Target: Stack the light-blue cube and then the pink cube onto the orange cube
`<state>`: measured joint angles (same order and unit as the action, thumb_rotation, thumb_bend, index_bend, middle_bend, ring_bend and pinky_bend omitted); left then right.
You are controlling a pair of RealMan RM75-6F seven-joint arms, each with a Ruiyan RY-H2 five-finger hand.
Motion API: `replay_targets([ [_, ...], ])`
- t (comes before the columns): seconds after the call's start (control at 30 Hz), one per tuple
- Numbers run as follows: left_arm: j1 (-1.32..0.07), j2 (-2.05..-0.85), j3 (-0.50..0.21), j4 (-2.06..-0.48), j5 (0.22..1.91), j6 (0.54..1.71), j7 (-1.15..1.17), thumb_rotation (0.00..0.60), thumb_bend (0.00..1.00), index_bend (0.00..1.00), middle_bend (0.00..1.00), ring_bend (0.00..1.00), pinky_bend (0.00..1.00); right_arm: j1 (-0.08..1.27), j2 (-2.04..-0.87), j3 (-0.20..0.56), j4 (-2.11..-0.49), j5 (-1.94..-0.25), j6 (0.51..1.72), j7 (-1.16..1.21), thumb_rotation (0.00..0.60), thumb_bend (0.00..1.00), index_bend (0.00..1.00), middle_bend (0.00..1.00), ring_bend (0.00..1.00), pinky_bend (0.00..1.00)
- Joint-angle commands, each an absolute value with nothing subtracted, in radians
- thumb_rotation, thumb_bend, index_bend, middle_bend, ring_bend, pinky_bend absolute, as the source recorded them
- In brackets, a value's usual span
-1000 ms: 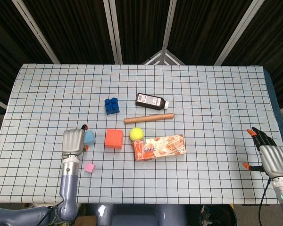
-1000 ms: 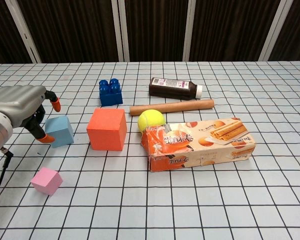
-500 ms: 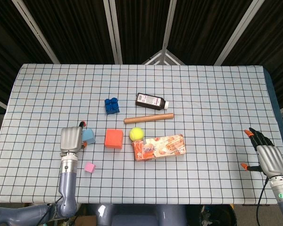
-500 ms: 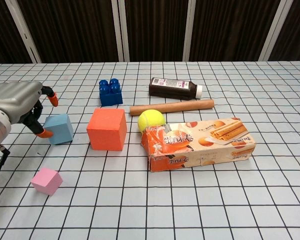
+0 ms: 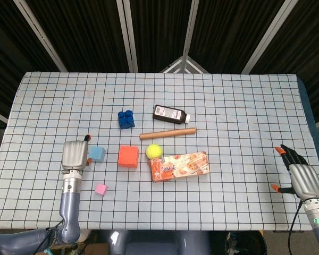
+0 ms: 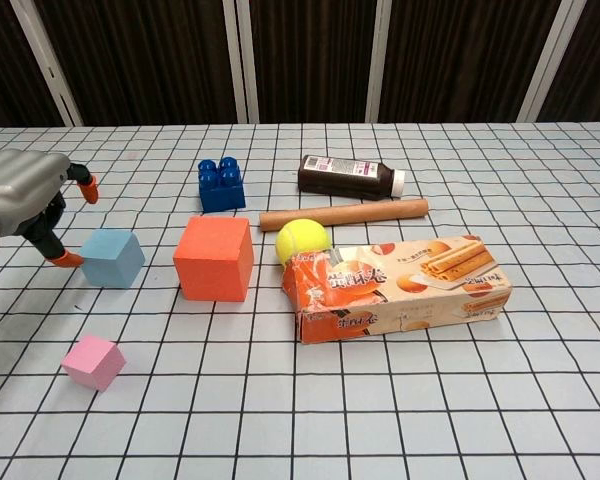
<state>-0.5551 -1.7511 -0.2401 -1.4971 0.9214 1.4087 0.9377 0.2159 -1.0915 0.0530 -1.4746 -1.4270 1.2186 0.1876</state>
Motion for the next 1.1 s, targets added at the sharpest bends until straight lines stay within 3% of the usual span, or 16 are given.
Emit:
replay_targets([
  [0.03,-0.557,-1.739,-0.233,-1.511,0.924,1.413,0.953,0.6,0.13,0.31,0.79,0.78,0.85,0.216,-1.091,0.053,-1.477,-1.426,1.219,0.187,0.6,0.13,0.0,0.02,0.06,0.16],
  [0.37,-0.577,-1.629,-0.22,-1.656,0.849,1.268,0.93,0.6,0.14,0.28,0.78,0.77,0.85,0.22,-1.086,0.052,-1.492,-1.415,1.204,0.172,0.6,0.13,0.0,0.01,0.06,0.16],
  [1.1,-0.654,-1.635,-0.229,-1.615,0.727,1.229,0.941,0.6,0.19,0.32,0.79,0.77,0.85,0.216,-1.078,0.051,-1.491,-1.416,1.207,0.19,0.6,0.13,0.0,0.01,0.06,0.16],
])
